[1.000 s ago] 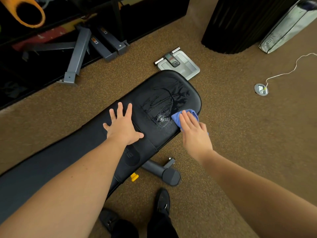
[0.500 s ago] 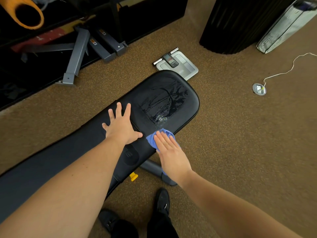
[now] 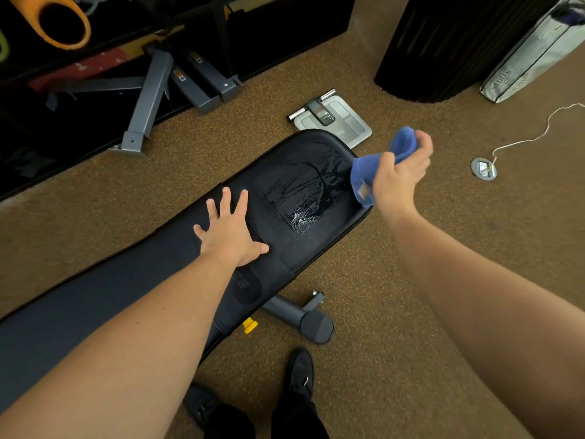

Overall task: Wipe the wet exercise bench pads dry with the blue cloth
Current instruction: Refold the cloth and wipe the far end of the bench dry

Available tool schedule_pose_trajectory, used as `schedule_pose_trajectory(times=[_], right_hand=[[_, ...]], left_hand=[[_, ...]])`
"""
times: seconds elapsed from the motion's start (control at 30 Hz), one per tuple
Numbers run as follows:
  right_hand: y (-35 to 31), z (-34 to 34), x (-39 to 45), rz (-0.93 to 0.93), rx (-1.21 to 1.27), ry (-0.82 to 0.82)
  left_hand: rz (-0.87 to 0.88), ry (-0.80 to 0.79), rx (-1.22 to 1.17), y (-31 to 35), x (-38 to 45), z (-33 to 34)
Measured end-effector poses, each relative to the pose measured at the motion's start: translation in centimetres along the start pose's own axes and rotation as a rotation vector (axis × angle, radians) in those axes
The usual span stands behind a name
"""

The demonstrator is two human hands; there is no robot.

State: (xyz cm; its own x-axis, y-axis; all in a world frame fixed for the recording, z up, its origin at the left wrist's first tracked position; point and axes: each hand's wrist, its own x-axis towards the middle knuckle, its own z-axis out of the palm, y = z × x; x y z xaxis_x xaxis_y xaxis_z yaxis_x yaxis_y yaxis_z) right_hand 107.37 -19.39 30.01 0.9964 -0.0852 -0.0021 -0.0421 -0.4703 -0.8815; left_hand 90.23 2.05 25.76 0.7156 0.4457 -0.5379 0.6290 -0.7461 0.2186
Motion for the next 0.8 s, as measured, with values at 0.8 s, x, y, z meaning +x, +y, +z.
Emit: schedule_pose_trajectory(times=[0.8], right_hand=[[6.9,-0.2,-10.0,-0.435,-0.527,-0.614]], left_hand=[[0.003,-0.027,-0.004,0.1,-0.2,-0.3]])
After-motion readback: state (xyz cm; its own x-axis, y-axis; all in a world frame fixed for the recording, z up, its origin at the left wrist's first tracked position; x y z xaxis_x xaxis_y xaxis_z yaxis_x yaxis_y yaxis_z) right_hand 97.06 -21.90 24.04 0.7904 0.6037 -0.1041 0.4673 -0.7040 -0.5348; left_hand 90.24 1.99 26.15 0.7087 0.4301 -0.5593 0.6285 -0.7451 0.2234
